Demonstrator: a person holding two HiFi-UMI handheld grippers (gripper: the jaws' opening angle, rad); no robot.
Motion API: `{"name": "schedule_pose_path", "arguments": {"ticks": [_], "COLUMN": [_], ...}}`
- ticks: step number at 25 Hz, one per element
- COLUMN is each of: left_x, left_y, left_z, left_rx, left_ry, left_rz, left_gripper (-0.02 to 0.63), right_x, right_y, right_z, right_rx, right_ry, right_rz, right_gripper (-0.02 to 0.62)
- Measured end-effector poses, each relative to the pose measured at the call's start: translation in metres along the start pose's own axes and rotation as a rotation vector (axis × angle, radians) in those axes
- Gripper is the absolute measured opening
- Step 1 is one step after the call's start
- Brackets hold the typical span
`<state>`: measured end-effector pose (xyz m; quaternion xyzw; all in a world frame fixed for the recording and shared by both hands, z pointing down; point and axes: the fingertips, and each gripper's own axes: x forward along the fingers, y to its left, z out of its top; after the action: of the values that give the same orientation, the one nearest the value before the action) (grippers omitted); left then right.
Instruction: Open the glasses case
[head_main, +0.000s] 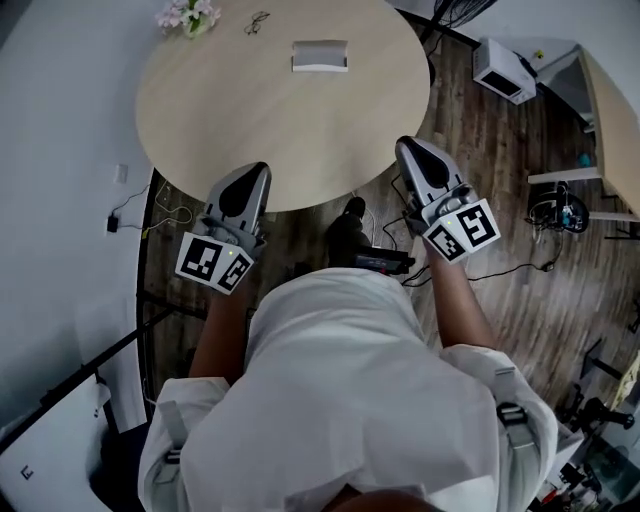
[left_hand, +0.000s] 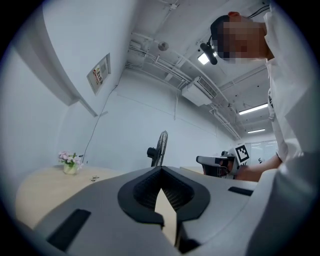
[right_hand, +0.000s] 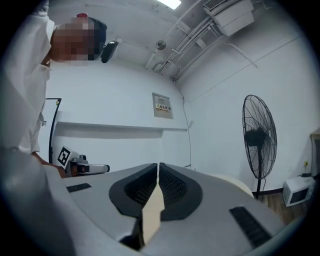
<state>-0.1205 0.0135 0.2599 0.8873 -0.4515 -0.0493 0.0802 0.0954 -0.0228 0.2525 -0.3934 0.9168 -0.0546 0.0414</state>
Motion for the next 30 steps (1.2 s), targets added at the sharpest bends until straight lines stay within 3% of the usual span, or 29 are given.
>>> {"name": "schedule_pose_path", "arguments": {"ticks": [4,11,14,23,30], "left_x": [-0.063,-0.125,-0.133,-0.135,-0.124], "left_y": [-0.006,-0.031,-0.049,-0.098,-0.116], "left_z": [-0.015,-0.039,-0.044,-0.072,-0.076], "left_rx": [-0.053,-0.103,-0.106,-0.105,-0.043], "left_ry": [0.009,-0.005,-0.020,0.040,0.056], "left_rz": [0.024,0.048,0.058,0.078,0.131], "left_gripper": [0.012,0.012,0.012,0.012,0.012], "right_x": [-0.026,-0.071,-0.080,-0.099,-0.129], "right_y": [0.043,0.093,0.102,0.118,0.103], "right_z": [-0.023,-0.045,-0.050,-0.052,-0.058], "right_rx": [0.004,0.056,0.081,0.058,0.041], "right_ry": [0.007,0.079,0.091,0.092,0.084], "right_rz": [-0.070,-0.079,-0.050,0.067,0.044], "right_gripper": [0.029,0.028,0.028,0.028,0.026]}}
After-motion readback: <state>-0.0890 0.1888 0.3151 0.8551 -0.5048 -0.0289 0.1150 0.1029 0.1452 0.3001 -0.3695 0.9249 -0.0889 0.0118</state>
